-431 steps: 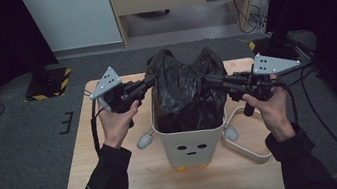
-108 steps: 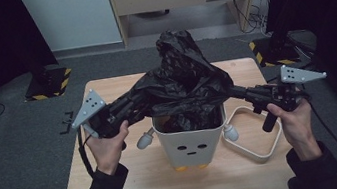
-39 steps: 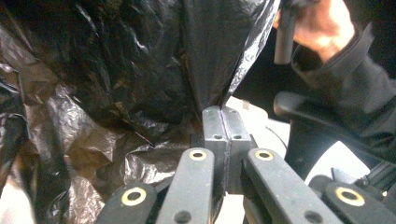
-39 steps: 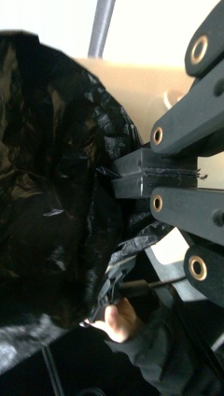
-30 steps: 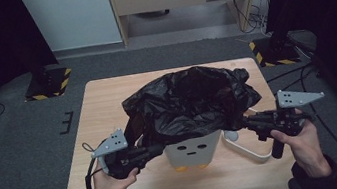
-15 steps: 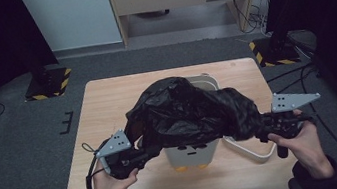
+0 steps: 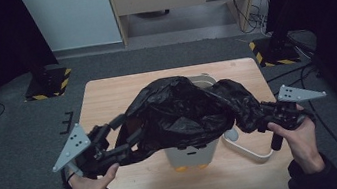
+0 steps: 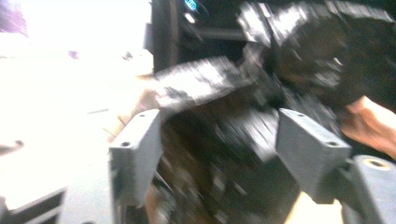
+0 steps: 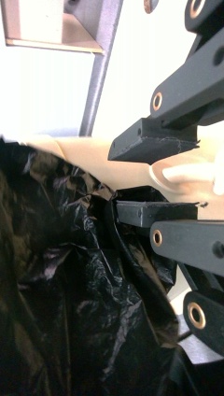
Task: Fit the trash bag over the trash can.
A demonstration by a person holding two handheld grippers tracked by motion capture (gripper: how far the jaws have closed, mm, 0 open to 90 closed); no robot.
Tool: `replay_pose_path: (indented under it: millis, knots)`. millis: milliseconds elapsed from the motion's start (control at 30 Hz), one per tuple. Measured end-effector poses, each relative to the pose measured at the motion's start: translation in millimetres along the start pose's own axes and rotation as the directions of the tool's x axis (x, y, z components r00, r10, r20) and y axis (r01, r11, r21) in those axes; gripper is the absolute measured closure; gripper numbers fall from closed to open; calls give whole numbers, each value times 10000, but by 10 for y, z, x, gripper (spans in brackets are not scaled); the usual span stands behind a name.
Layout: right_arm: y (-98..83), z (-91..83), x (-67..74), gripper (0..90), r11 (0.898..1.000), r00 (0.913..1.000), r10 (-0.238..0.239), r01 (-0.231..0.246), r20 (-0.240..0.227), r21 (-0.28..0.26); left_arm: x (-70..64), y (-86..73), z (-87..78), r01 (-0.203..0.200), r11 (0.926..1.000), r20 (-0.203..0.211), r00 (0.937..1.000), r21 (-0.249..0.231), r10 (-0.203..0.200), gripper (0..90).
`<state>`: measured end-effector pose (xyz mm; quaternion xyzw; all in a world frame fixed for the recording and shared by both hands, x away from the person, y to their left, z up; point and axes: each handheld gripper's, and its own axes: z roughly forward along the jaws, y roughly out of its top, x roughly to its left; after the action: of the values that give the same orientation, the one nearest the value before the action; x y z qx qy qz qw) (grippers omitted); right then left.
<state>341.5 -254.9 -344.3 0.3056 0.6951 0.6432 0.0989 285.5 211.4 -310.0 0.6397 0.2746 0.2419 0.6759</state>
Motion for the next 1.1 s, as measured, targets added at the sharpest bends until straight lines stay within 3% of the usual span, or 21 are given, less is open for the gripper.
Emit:
replay_pose_path:
  millis: [67,133,267,300,333,400,433,500,533,733,800,1000,1100]
  knots:
    - [51,-44,-10,579,9990,9998,-131,137,140,-433,20,32,13,-195,9998,-161,9997,-32,194,238]
    - [83,-71,-10,536,9974,9997,-160,172,166,-699,67,69,82,-423,9989,-8,9991,-180,422,228]
    - [227,-200,-17,436,9862,9989,-344,391,318,-1612,210,61,366,-755,9948,945,9921,-687,819,233]
    - [227,-200,-17,436,9862,9989,-344,391,318,-1612,210,61,366,-755,9948,945,9921,-687,819,275]
    - [249,-236,-33,412,9826,9982,-365,444,468,-1802,244,39,469,-577,9958,1508,9862,-713,680,344]
    - [259,-255,-37,404,9804,9982,-347,435,493,-1921,244,30,512,-530,9970,1699,9835,-563,619,383]
    - [271,-274,-37,395,9780,9982,-365,456,481,-2037,239,19,552,-391,9981,1974,9792,-469,477,461]
    - [301,-306,-16,358,9719,9981,-461,542,407,-2291,207,2,610,-233,9992,1966,9801,-311,289,619]
    - [322,-321,1,344,9680,9979,-522,601,387,-2436,192,-2,626,-282,9994,1926,9808,-213,318,619]
    - [463,-493,91,311,9371,9949,-817,969,593,-3354,156,15,641,-77,10000,1337,9910,38,71,828]
    - [482,-537,108,305,9299,9940,-883,1052,639,-3524,160,16,645,48,9999,1234,9923,113,-61,857]
    - [461,-550,170,268,9293,9921,-1082,1237,637,-3480,126,-2,656,88,9996,1245,9922,251,-118,847]
    - [442,-540,260,257,9238,9889,-1297,1470,724,-3535,94,-5,647,13,9998,1216,9926,218,-40,816]
